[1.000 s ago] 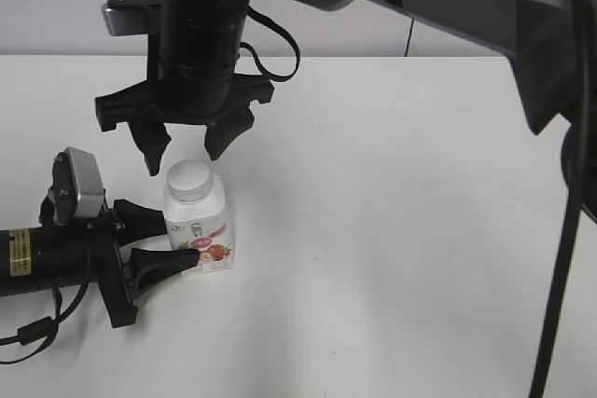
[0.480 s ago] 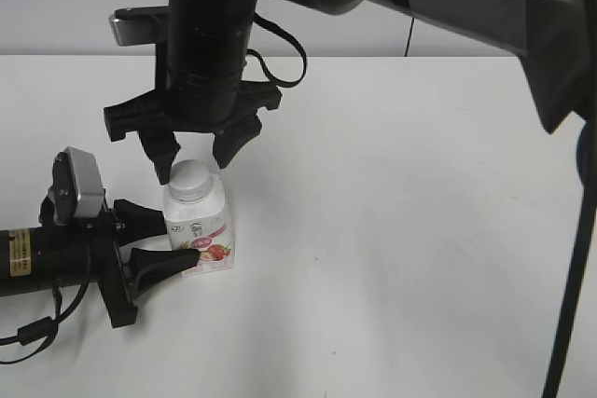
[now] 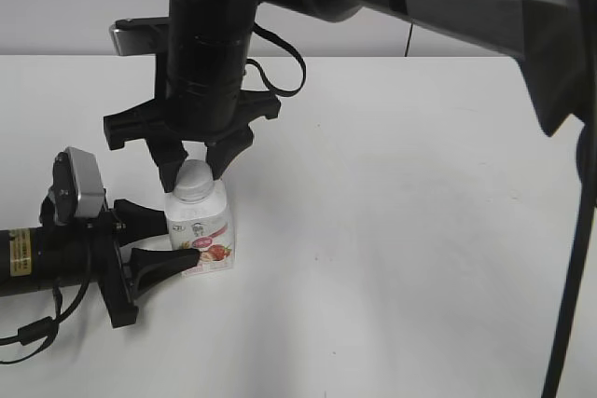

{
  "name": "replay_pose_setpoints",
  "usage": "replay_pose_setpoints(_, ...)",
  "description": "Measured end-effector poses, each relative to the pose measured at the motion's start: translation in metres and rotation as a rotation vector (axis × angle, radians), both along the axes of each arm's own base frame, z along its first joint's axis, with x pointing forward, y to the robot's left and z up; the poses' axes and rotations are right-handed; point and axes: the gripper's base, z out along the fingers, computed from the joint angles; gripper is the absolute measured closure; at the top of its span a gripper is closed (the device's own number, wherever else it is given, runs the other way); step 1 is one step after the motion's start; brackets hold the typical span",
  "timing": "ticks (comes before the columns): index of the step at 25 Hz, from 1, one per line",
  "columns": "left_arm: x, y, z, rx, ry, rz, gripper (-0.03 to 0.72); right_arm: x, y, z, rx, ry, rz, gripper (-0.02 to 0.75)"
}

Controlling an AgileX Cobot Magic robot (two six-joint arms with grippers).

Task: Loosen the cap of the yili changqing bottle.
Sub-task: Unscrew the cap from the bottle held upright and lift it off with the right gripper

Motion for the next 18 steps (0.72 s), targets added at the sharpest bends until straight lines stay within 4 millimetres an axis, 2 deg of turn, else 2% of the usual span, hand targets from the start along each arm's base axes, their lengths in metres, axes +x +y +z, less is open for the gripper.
replay_pose_setpoints(1, 0.0, 0.0, 0.0, 0.0, 0.0, 0.0, 0.321, 0.0, 0.0001, 0.0, 0.001, 0.0, 0.0, 0.349)
replay_pose_setpoints(7, 0.0, 0.0, 0.0, 0.0, 0.001, 0.0, 0.321, -0.0011, 0.001, 0.0002, 0.006, 0.0, 0.021, 0.349)
replay_pose_setpoints(9, 0.0, 0.0, 0.0, 0.0, 0.001, 0.0, 0.321, -0.0017, 0.0016, 0.0003, 0.012, -0.015, 0.092, 0.349)
replay_pose_setpoints(18, -0.0002, -0.0001, 0.0, 0.0, 0.001, -0.003, 0.323, -0.0031, 0.0029, 0.0017, 0.033, -0.24, 0.847, 0.349)
